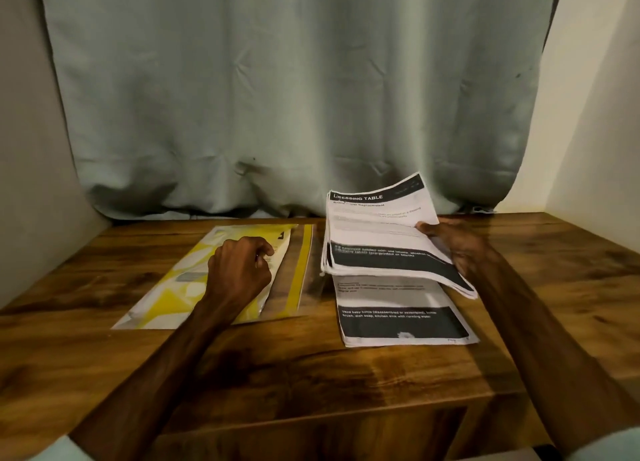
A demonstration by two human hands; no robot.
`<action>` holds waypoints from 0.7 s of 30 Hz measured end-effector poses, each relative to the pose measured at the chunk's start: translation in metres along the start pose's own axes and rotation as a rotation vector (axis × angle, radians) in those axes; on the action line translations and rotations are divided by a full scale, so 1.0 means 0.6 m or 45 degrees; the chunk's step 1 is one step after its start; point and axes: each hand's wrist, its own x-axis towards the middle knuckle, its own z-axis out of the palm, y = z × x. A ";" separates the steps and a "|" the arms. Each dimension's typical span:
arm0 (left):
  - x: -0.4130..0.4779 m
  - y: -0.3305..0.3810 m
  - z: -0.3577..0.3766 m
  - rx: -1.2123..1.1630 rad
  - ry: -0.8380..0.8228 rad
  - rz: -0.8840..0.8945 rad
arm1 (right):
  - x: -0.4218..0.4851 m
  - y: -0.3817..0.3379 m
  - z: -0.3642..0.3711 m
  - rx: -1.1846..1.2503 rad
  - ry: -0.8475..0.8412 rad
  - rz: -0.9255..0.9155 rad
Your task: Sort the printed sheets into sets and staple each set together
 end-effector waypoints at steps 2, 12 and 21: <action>0.001 0.000 -0.001 -0.013 0.004 -0.011 | -0.002 0.003 0.011 -0.047 -0.129 0.114; 0.010 -0.005 -0.012 -0.085 0.157 -0.082 | 0.021 0.012 0.083 -0.414 -0.411 0.363; 0.020 -0.016 -0.021 -0.208 0.101 -0.076 | 0.047 0.027 0.193 -0.452 -0.195 0.204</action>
